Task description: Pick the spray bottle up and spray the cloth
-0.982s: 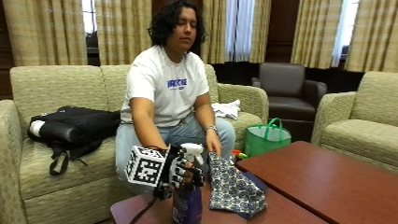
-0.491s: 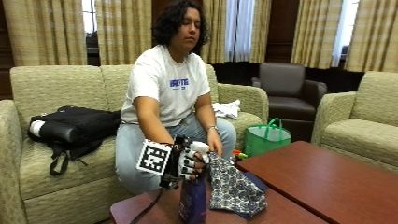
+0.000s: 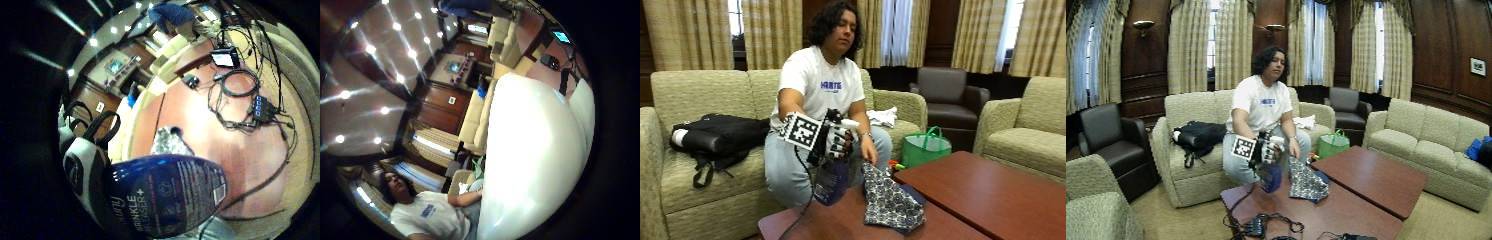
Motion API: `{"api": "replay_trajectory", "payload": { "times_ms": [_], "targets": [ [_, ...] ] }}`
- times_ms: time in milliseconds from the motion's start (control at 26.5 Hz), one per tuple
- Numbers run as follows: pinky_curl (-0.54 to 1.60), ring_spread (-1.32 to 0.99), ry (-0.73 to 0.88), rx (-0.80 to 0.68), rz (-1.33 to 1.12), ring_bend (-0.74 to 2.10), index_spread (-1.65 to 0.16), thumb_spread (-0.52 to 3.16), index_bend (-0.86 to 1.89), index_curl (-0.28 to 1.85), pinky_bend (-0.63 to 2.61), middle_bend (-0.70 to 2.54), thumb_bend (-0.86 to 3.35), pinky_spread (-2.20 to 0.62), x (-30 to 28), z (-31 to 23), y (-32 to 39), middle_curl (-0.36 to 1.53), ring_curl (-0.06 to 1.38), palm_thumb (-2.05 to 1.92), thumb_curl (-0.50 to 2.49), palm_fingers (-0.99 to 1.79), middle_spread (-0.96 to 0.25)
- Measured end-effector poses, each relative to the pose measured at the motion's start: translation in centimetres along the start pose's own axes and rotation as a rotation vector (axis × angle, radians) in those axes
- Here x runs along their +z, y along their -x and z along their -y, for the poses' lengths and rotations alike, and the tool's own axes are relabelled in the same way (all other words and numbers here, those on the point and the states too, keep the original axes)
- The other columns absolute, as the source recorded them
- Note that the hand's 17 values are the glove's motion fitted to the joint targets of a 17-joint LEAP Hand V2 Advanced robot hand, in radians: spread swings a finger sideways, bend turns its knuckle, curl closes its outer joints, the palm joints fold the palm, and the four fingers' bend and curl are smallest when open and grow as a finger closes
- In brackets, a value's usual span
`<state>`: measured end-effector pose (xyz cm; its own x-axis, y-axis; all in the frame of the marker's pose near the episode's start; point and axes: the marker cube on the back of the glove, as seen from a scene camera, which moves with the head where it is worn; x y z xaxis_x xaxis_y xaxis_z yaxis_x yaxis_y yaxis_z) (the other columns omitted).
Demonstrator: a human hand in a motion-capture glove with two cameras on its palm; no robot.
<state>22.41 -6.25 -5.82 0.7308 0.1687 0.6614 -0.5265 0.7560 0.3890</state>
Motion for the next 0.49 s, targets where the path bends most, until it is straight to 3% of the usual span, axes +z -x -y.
{"api": "replay_trajectory", "payload": {
  "times_ms": [227,491],
  "targets": [
    [0.39,-0.22,0.339,0.028,-0.211,0.65,-0.25,0.45,0.47,0.49,0.39,0.63,0.0,-0.3,0.0,0.7,5.0,0.52,0.44,0.9,0.61,1.42,-0.19],
    [0.39,-0.21,0.775,0.127,-0.51,0.66,-0.25,0.4,0.48,0.52,0.4,0.65,-0.02,-0.31,5.2,-0.7,9.7,0.53,0.44,0.91,0.66,1.41,-0.19]
  ]
}}
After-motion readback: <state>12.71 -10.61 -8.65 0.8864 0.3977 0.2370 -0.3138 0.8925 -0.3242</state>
